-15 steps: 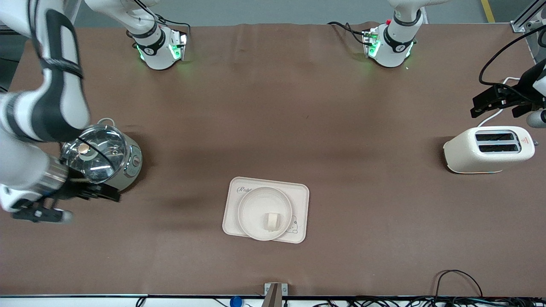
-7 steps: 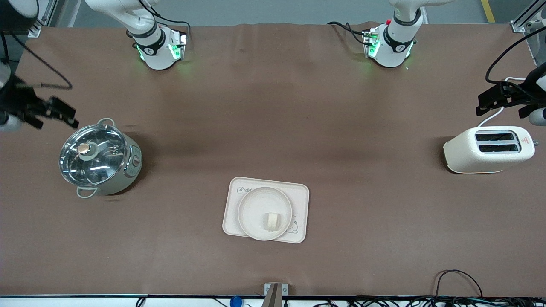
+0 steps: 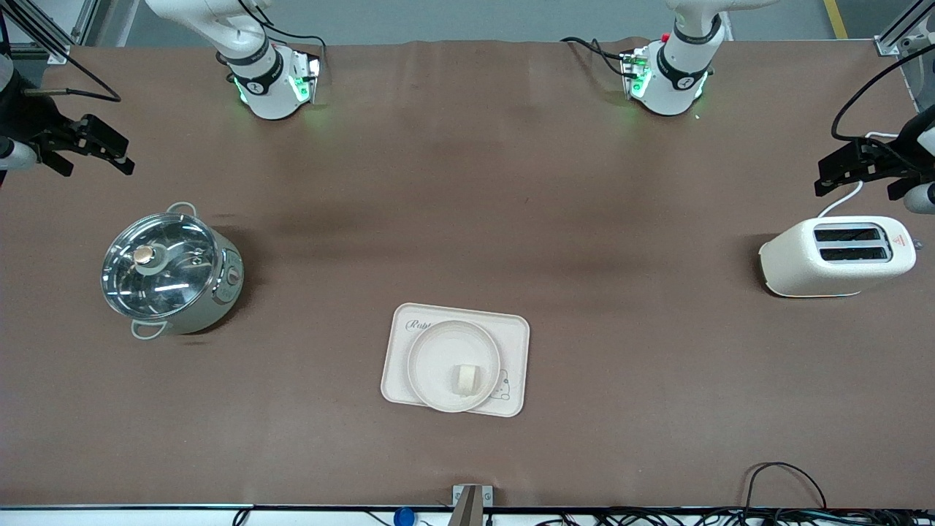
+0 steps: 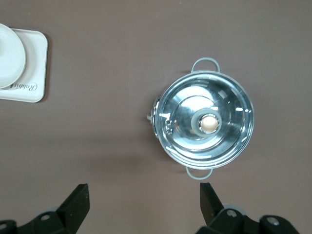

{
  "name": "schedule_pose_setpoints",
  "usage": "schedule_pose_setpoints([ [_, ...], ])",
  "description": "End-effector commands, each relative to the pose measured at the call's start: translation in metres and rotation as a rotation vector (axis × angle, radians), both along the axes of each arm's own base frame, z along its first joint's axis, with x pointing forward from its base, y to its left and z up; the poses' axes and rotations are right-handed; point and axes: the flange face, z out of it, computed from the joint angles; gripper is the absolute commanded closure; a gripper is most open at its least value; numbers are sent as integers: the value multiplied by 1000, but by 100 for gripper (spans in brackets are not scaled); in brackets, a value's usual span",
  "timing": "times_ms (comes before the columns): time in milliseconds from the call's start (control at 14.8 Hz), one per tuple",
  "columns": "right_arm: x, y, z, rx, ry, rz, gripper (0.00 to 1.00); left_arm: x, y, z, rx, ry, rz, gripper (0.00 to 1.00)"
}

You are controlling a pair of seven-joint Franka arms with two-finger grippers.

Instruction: Place bun in plate and plate on tray

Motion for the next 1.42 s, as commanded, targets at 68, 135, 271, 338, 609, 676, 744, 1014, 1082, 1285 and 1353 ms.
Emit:
schedule_pose_setpoints([
  [68,23,8,20,-46,-38,-3,0,-6,-8,5,-13,6,-16,0],
  [135,28,7,21,-48,-41,-8,0,-6,-9,5,-13,8,-11,0],
  [271,47,2,23,-57,-55,-19,0,-5,-10,4,-12,8,-17,0],
  [338,59,2,26,-65,-61,-19,0,-4,-10,2,-12,11,-15,0],
  [609,71,5,26,-65,-67,-16,0,-3,-6,0,-11,14,-11,0],
  [676,70,4,27,-65,-67,-14,0,-3,-7,0,-12,14,-11,0],
  [744,71,4,27,-65,-68,-13,0,-4,-5,1,-12,12,-9,0],
  [1014,71,-6,27,-65,-69,-28,0,-6,0,1,-11,15,-15,0],
  [1082,72,-6,25,-64,-66,-30,0,-6,3,3,-10,12,-11,0],
  [1285,71,-6,26,-62,-66,-30,0,-5,10,3,-7,11,-27,0],
  [1353,71,-7,26,-60,-66,-31,0,-6,10,4,-7,10,-33,0],
])
